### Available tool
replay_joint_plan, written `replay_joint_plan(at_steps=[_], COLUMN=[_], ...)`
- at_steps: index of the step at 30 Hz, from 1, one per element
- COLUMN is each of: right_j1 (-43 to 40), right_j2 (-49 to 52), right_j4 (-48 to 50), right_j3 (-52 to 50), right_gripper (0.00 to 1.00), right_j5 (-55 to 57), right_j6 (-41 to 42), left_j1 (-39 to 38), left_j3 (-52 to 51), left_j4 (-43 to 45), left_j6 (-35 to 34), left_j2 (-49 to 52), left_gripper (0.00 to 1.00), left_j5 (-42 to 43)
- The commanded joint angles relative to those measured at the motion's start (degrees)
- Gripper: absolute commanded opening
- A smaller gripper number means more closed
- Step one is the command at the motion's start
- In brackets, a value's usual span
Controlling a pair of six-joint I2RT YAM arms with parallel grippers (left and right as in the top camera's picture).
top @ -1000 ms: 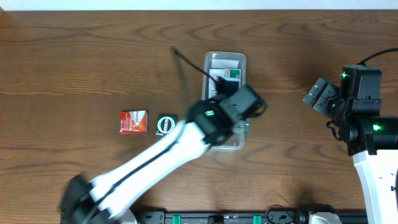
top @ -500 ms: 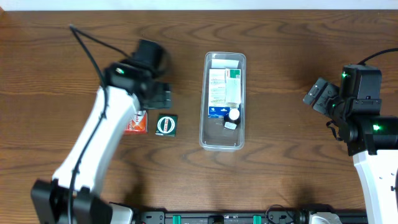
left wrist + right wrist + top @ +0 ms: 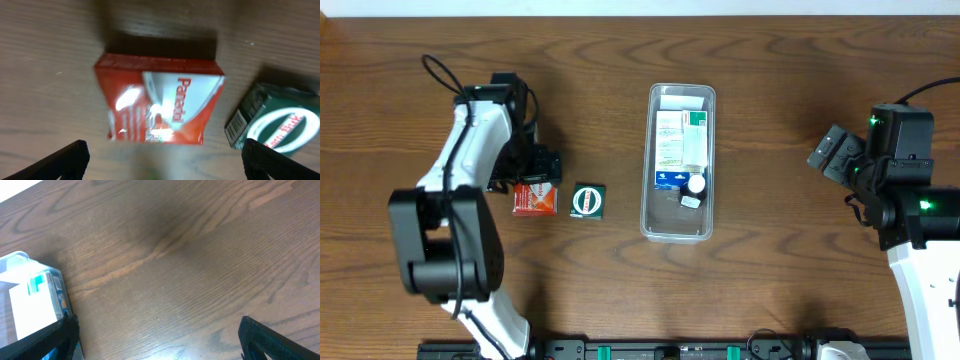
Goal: Pack container
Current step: 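Move left gripper to red Panadol box and grasp it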
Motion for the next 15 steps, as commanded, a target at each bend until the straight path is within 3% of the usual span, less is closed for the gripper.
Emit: replay_joint_plan(at_steps=[1,15], right_j1=[-0.5,-0.5], right_j2=[0.0,0.0], right_j4=[0.0,0.0], right_j3=[0.1,0.1], right_gripper=[0.99,0.99], right_j5=[0.2,0.2], right_j6=[-0.2,-0.2], left_j1=[0.3,0.3], left_j3=[-0.6,-0.9], left_j4=[-0.1,3.5], left_j6=[1.7,1.6], left_j2=[2.8,7.4], left_gripper=[0.98,1.00], left_j5=[1.0,0.5])
